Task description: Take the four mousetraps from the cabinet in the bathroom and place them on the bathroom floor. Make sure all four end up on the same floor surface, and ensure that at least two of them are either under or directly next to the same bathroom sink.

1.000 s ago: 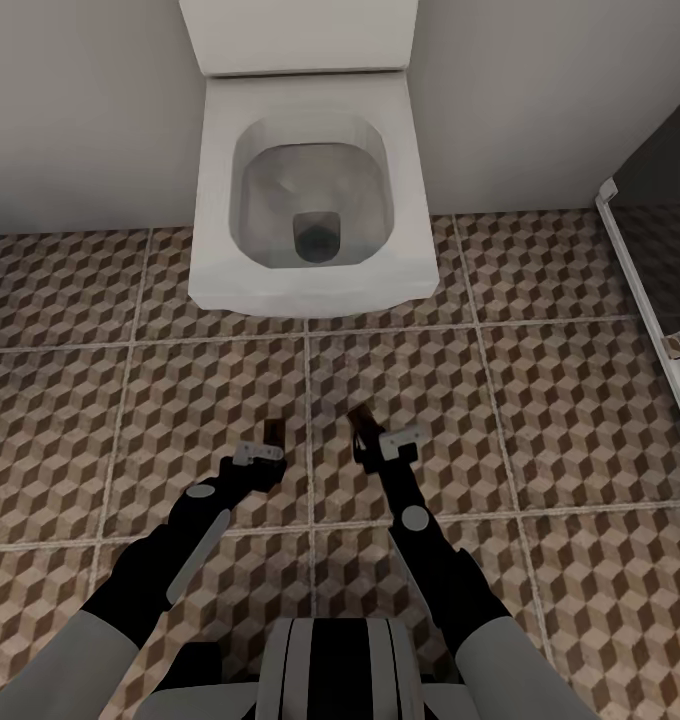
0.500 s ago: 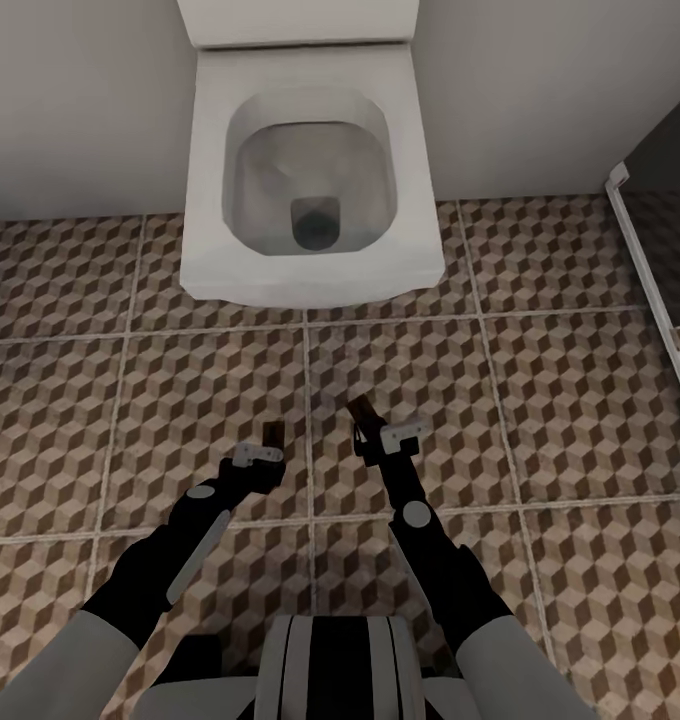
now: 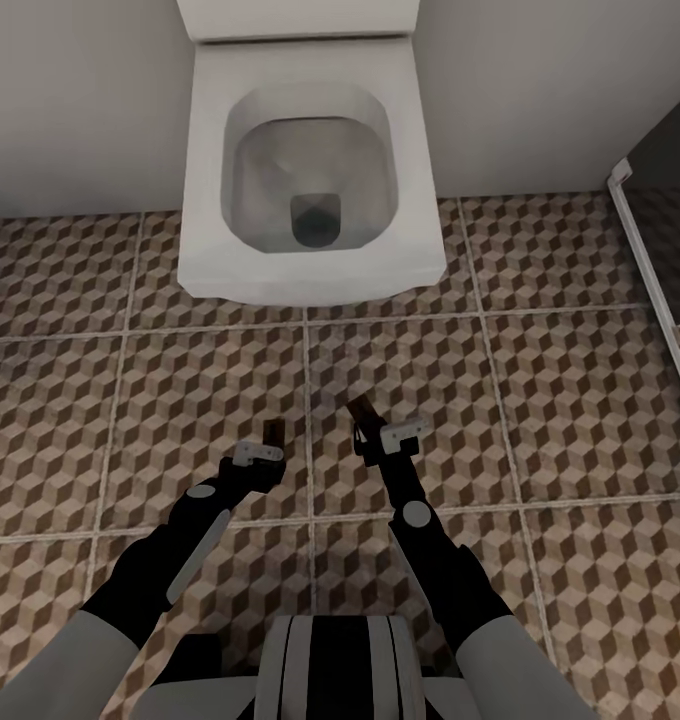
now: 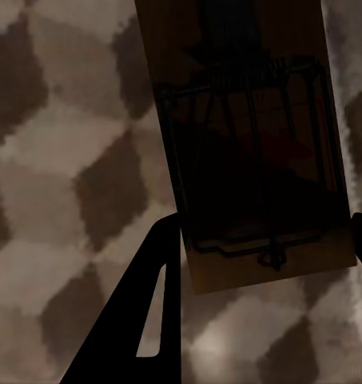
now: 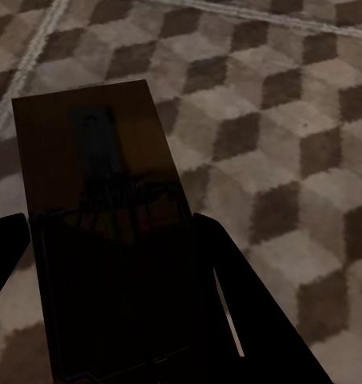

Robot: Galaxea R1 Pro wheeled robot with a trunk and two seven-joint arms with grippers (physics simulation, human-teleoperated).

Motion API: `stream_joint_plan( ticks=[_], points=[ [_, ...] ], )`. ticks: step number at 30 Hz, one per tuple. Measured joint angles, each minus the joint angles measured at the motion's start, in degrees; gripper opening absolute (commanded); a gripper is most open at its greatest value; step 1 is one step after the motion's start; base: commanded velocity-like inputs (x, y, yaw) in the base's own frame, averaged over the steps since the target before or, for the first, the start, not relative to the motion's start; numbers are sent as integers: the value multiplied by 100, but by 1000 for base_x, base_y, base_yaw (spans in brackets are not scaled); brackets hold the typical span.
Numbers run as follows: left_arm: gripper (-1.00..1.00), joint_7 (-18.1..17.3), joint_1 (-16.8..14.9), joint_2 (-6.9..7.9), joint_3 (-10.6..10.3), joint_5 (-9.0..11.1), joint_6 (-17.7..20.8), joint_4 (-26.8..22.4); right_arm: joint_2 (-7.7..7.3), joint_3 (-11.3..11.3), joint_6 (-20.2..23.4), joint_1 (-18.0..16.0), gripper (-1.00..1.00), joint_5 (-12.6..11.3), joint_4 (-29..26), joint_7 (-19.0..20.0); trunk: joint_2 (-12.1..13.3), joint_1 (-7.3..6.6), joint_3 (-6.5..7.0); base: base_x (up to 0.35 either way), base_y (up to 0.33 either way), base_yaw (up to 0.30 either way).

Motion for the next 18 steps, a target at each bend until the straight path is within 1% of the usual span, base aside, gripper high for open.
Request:
stream_joint_plan(
  ticks=[18],
  points=[
    [-100,0,2,0,0,0,0,-13,0,5,-6,0,-100,8,0,0,-3,5,0,0,0,0]
  ],
)
